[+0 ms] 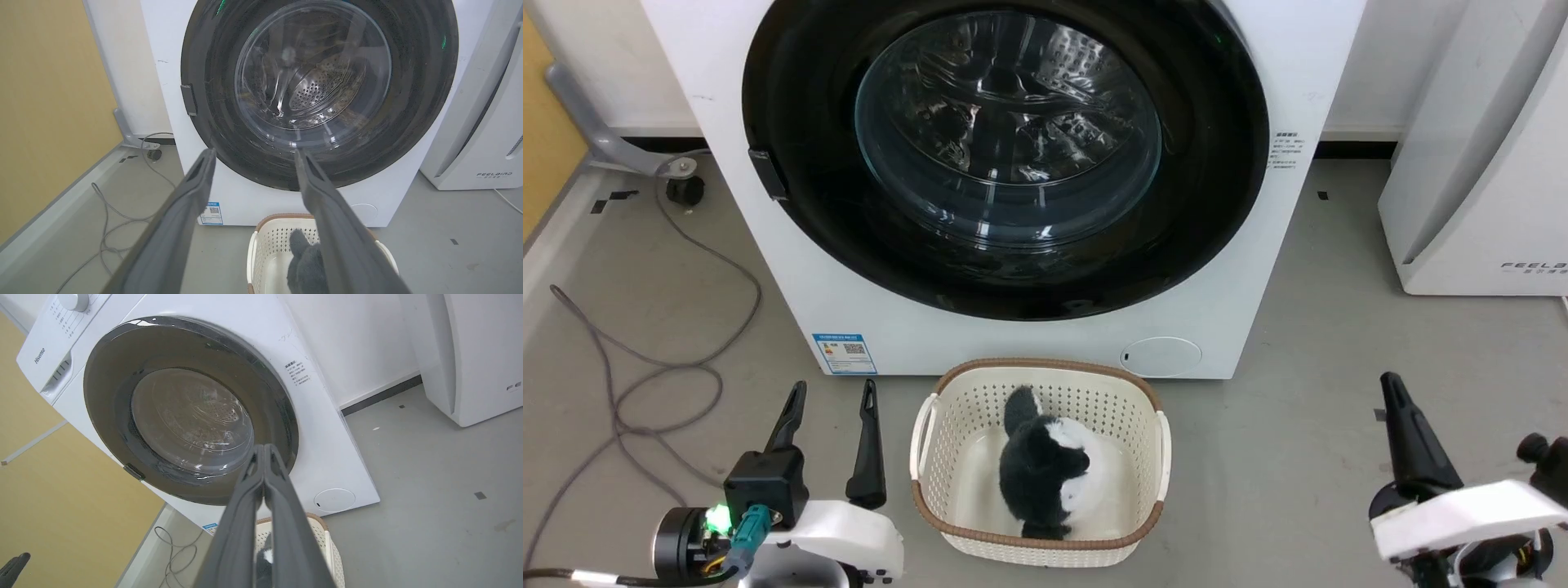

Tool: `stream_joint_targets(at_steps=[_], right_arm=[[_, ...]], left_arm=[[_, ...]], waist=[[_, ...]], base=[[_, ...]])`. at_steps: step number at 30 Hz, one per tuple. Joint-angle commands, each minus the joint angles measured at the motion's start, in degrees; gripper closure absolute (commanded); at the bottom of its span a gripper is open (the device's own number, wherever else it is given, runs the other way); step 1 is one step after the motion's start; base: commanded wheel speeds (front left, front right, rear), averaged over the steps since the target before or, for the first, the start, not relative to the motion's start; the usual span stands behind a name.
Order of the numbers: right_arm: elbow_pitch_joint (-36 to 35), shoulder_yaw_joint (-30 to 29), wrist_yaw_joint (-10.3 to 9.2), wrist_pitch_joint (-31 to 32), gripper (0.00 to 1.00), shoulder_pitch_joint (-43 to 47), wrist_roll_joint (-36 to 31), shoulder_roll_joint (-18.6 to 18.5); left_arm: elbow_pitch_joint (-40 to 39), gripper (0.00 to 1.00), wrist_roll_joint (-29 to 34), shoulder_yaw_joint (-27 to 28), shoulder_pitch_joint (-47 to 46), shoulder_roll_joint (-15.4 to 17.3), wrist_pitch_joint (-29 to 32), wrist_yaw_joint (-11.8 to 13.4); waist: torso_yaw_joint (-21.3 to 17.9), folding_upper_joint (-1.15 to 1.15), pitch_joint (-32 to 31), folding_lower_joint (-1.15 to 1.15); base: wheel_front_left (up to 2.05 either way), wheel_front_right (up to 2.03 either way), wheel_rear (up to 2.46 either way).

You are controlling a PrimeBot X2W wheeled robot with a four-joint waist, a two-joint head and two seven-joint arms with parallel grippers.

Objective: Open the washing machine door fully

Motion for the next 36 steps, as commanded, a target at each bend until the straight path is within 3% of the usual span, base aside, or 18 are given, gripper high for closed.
stream_joint_targets(at_steps=[1,18,36], right_arm=[[0.5,-0.4,0.0,0.3,1.0,-1.2,2.0,0.1],[8.3,-6.5,-0.01,5.6,1.0,-10.1,17.1,-1.1],[18.1,-9.9,-0.02,9.0,1.0,-27.7,29.2,-5.1]], left_arm=[[0.1,0.0,-0.4,-0.2,-0.2,0.0,-0.5,0.4],[-0.3,0.0,-1.1,-0.9,-1.7,0.1,-2.6,1.2],[-1.7,0.0,-2.3,-2.2,-5.6,0.1,-4.7,2.3]], waist=[[0.0,0.0,0.1,0.0],[1.1,0.0,2.8,0.0],[2.8,0.0,10.1,0.0]], base=[[0.0,0.0,0.0],[0.0,0.0,0.0],[0.0,0.0,0.0]])
